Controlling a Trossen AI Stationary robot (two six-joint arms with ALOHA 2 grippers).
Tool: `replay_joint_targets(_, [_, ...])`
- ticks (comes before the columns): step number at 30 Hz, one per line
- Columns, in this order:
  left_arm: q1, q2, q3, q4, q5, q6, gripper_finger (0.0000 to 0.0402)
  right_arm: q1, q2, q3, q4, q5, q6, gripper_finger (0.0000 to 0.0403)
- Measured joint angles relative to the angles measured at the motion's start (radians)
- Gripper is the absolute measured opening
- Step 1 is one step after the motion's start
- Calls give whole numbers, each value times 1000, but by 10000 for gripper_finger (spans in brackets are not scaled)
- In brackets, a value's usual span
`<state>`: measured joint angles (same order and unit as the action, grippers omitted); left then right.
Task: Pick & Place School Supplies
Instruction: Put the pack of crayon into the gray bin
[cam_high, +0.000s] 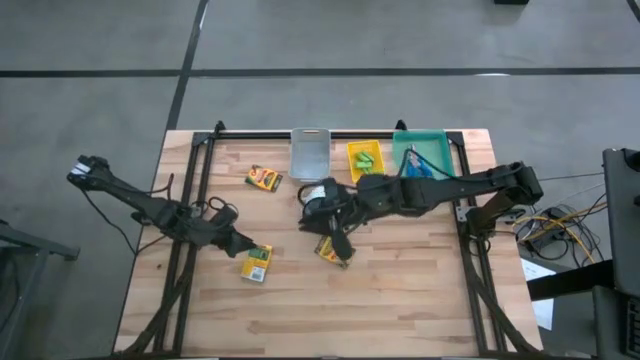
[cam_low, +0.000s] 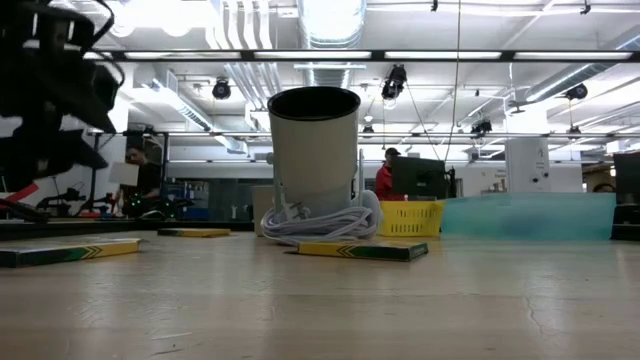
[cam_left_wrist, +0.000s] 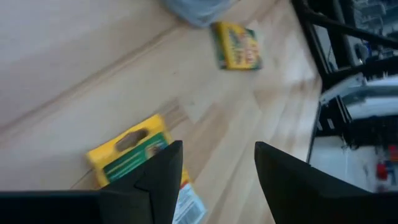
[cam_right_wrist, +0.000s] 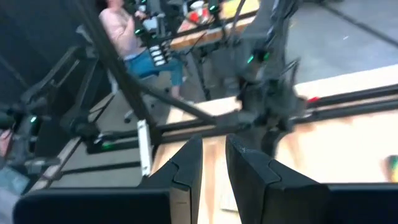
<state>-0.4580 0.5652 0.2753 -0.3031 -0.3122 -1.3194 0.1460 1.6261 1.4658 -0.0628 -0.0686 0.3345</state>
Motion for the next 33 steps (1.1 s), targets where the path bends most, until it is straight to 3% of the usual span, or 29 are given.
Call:
replay_joint_targets(11, [4, -123, -91, 2, -27, 58, 204, -102, -62, 0, -14, 68, 43, 68])
replay_joint_targets(19, [52, -132, -111, -7, -27, 66, 204, -151, -66, 0, -26, 253, 48, 68])
replay_joint_targets(23, [87, -133, -127, 11, -17, 115, 202, -167, -67, 0, -38, 257, 48, 68])
replay_joint_targets(33, [129, -142, -154, 182, 118, 191, 195, -171, -67, 0, -36, 255, 48, 68])
